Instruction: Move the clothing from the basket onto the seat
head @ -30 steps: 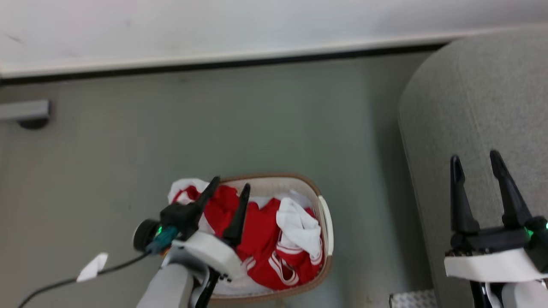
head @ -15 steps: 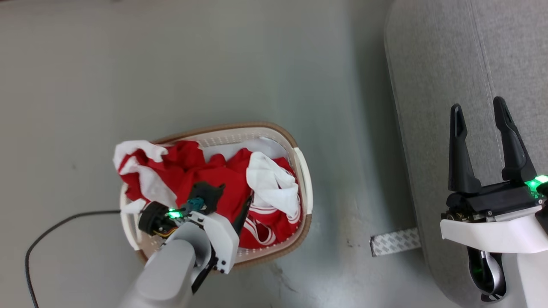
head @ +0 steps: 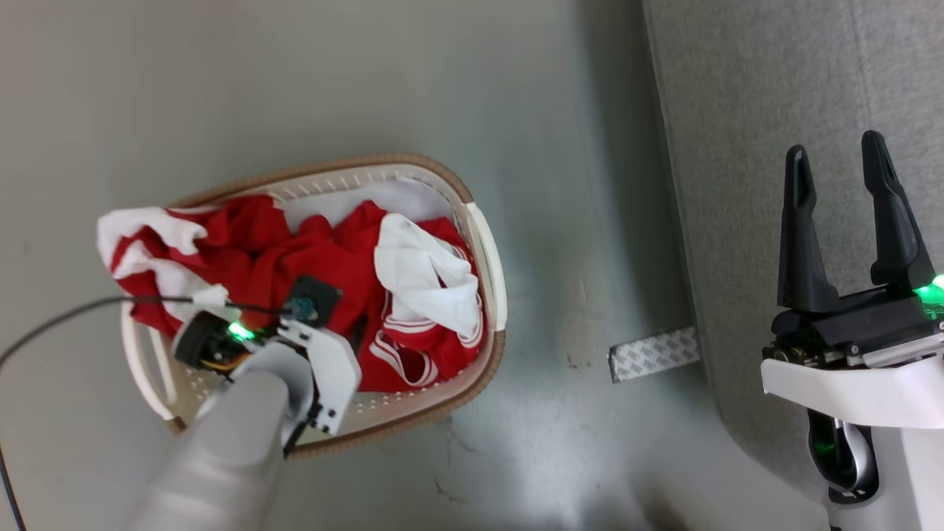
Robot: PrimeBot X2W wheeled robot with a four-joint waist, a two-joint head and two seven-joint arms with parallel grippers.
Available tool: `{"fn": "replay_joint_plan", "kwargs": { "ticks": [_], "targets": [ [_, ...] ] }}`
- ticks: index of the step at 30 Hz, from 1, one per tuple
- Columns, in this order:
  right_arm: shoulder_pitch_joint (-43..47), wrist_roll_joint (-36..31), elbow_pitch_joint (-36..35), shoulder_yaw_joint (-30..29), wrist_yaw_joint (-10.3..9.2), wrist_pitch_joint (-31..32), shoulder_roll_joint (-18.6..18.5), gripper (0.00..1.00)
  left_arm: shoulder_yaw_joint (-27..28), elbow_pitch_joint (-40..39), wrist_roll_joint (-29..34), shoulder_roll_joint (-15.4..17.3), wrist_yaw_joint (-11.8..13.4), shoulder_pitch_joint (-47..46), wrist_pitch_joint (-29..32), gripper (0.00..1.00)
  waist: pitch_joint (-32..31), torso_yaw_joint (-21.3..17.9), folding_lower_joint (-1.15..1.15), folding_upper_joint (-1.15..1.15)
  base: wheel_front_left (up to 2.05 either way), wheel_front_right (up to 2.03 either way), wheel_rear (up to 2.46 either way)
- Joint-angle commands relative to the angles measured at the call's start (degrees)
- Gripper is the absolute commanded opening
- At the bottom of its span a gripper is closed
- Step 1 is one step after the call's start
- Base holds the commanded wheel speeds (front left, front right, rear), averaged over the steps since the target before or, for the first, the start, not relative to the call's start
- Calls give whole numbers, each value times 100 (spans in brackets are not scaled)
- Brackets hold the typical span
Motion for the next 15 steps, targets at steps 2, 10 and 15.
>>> {"fn": "replay_joint_plan", "kwargs": {
  "ticks": [2, 10, 15],
  "targets": [
    [-114, 56, -58, -12, -12, 4, -3, 100, -18, 182, 35, 114, 31, -205, 21, 100, 252, -83, -1, 0, 0, 0, 0],
    [-45, 121, 83, -18, -12, 4, -5, 100, 143, 444, -292, -35, -12, -297, -341, 0, 67, -35, -1, 0, 0, 0, 0],
    [166, 68, 217, -80, -12, 4, -5, 100, 300, 459, -623, -253, -87, -54, -609, 0, -513, 176, -1, 0, 0, 0, 0]
  ]
}}
